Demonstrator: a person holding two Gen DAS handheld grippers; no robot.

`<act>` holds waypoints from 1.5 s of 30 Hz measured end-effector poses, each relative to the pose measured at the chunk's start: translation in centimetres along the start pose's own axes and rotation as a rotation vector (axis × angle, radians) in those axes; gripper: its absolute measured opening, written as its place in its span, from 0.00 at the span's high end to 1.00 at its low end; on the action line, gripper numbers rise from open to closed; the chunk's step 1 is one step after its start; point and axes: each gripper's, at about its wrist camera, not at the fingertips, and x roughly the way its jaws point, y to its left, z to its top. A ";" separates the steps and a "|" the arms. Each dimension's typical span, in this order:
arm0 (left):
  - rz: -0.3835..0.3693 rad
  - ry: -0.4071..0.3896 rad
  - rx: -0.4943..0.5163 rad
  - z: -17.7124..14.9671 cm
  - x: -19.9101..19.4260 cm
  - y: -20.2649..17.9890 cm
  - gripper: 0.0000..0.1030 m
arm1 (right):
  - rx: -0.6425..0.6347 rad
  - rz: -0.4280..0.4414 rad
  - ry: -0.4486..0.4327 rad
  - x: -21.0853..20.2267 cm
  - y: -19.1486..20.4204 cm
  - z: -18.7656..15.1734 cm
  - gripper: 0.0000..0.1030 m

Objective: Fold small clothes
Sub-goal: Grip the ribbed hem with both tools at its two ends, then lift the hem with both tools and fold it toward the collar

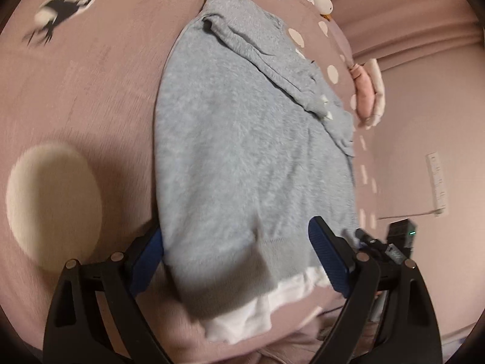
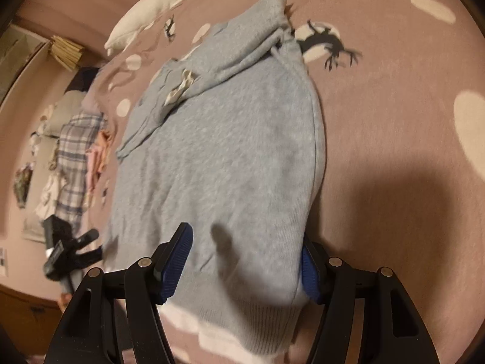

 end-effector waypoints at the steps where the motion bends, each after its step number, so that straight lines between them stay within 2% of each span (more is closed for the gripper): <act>1: -0.042 0.016 -0.025 -0.3 -0.1 0.3 0.12 | 0.001 0.011 0.004 -0.3 -0.2 -0.4 0.37; 3: -0.100 0.026 -0.063 -1.2 -0.5 0.9 0.12 | 0.015 0.033 0.012 -0.7 -0.5 -0.9 0.37; 5: -0.117 0.022 -0.072 -1.8 -0.9 1.1 0.12 | 0.043 0.063 0.024 -1.2 -1.2 -1.3 0.37; 9: -0.118 0.014 -0.077 -1.8 -1.1 1.0 0.12 | 0.073 0.103 0.060 -1.3 -1.6 -2.2 0.37; 21: -0.078 0.008 -0.052 0.1 1.0 -0.1 0.12 | 0.102 0.184 0.015 0.8 -0.3 -1.5 0.35; 22: -0.084 0.006 -0.061 0.0 0.9 0.2 0.13 | 0.097 0.185 0.015 0.9 -0.1 -1.5 0.35; 26: -0.095 0.006 -0.110 -0.2 0.3 1.7 0.28 | 0.086 0.189 0.026 0.5 -0.4 -2.0 0.35; 29: -0.144 -0.009 -0.156 -0.4 0.0 2.8 0.29 | 0.123 0.223 0.019 -0.2 -1.4 -2.8 0.36; 31: -0.149 -0.010 -0.171 -0.4 0.0 3.0 0.29 | 0.143 0.238 0.014 -0.3 -1.9 -3.2 0.37; 36: -0.107 0.023 -0.118 -0.1 0.3 1.9 0.26 | 0.119 0.200 0.027 0.1 -1.3 -3.2 0.37; 38: -0.108 0.028 -0.129 0.0 0.4 2.0 0.26 | 0.110 0.189 0.034 0.1 -1.2 -3.1 0.37; 41: -0.082 0.022 -0.118 -0.1 0.4 1.7 0.34 | 0.120 0.174 0.029 0.1 -0.8 -3.2 0.38; 43: -0.020 0.008 -0.077 -0.5 0.4 1.1 0.46 | 0.110 0.145 0.016 0.1 -0.4 -3.3 0.39; 45: 0.025 0.000 -0.064 -0.7 0.6 0.8 0.62 | 0.073 0.100 -0.001 0.1 0.2 -3.5 0.45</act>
